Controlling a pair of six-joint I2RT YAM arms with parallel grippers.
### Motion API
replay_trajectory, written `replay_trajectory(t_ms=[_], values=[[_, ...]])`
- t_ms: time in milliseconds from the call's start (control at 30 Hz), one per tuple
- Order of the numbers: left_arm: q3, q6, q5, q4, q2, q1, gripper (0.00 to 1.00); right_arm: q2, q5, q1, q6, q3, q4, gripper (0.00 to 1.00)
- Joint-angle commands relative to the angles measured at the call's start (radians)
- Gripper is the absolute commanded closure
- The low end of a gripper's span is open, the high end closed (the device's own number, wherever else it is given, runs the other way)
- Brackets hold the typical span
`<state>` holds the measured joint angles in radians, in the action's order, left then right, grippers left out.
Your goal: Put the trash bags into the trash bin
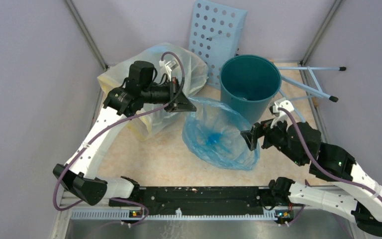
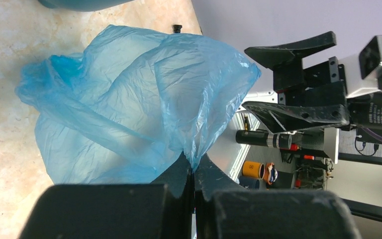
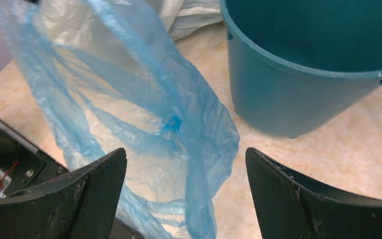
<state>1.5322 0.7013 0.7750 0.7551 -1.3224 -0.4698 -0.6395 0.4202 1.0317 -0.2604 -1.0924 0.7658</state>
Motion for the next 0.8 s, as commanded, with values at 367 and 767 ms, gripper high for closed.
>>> replay_trajectory(t_ms=[367,767], values=[[0.04,-0.005,0.007,-0.053,0.043,0.024,1.0,-0.085,-0.058,0.005,-0.159,0.065,-0.037,1.0],[0.231,0.135,-0.009,-0.369,0.057,0.049,1.0,-0.376,0.026,0.005,0.14,-0.583,-0.053,1.0]])
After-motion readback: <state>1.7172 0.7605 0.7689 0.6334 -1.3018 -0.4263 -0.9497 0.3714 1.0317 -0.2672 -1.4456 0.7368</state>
